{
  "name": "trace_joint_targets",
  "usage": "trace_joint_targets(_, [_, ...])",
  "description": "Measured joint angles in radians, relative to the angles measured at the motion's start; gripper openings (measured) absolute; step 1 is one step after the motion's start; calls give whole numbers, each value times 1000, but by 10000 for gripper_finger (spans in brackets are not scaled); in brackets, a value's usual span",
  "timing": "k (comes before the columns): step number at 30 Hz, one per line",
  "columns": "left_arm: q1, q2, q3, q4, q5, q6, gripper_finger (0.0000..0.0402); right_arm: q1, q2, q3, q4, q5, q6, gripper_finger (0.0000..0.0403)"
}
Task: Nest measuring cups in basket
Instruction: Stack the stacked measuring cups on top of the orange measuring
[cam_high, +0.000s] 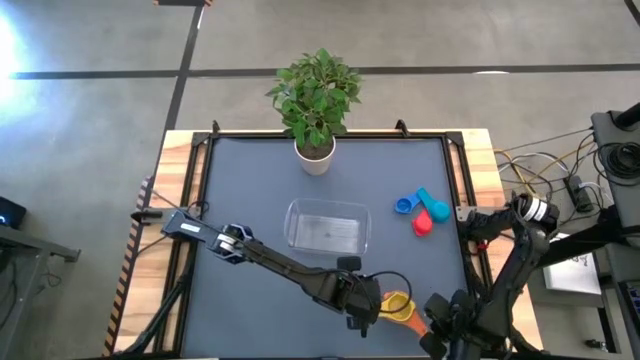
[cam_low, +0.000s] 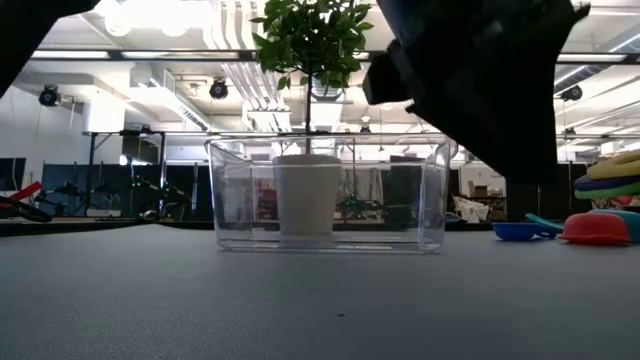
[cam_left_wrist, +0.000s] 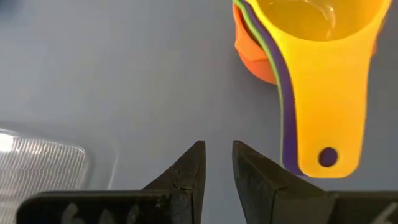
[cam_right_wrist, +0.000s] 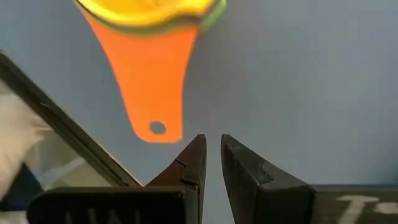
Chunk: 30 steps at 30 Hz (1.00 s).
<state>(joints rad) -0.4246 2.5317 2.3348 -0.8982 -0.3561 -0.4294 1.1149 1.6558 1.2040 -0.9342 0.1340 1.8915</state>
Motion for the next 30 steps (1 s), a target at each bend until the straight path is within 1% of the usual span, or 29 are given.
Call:
trace_joint_targets(3, [-2,0,-1,0,1,-7,62,0,42,15,-1,-30,8,38])
trace_joint_targets(7, [-5,0,-2,3,39,-19,62,0,80,45,5,-33,14,38])
trace_joint_targets(12, [-13,0,-8,17,59,-27,62,-2,95,85,5,-30,12,38])
trace_joint_targets(20, [-25,0,-8,63,78,-29,62,-34,112,98,7,-17,-11,38])
trace_joint_targets(30, [-35,1,-8,114,107,-26,62,-96,113,99,51,26,-107,38])
